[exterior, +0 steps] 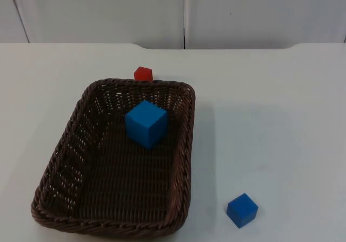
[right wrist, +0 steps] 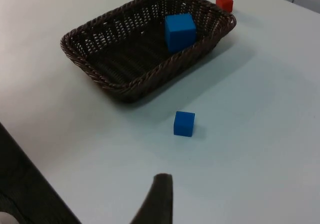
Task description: Pick up the basket with the left hand and place the largest block into the basket with the right hand.
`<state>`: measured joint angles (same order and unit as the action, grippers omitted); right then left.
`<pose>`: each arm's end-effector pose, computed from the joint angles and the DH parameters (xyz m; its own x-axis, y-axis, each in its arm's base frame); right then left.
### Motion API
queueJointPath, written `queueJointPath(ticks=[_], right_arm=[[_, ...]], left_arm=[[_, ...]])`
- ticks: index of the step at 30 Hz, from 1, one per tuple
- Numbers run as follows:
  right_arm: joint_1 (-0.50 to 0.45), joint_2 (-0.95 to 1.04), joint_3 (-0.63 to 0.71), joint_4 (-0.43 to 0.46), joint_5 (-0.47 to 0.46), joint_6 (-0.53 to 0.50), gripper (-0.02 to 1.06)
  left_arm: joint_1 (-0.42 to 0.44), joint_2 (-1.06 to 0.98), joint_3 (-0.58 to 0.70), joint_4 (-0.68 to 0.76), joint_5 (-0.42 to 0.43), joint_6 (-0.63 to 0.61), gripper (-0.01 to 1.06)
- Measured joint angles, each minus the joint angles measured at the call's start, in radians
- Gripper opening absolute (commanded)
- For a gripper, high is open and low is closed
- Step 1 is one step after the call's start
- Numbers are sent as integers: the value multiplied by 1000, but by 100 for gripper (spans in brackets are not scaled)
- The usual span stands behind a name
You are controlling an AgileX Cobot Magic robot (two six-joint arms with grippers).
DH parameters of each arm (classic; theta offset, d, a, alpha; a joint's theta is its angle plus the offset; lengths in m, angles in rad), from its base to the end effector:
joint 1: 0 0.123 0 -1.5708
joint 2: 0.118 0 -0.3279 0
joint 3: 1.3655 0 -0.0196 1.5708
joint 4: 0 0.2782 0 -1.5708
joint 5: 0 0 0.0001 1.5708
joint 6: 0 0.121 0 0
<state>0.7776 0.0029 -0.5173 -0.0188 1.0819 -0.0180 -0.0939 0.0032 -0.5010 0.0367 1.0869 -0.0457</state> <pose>0.0014 -0.0014 0.2802 -0.3105 -0.3433 -0.8864 -0.6996 0.7139 -0.0315 0.0020 0.0038 0.2744 -0.4803 0.0165 -0.8769 0.0516 0.9986 -0.0095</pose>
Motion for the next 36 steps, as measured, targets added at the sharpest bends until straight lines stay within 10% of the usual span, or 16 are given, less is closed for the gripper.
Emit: queueJointPath(ticks=[4, 36], right_arm=[[0, 0, 0, 0, 0, 0, 105], [0, 0, 0, 0, 0, 0, 105]], left_arm=[[0, 0, 0, 0, 0, 0, 105], [0, 0, 0, -3, 0, 0, 105]])
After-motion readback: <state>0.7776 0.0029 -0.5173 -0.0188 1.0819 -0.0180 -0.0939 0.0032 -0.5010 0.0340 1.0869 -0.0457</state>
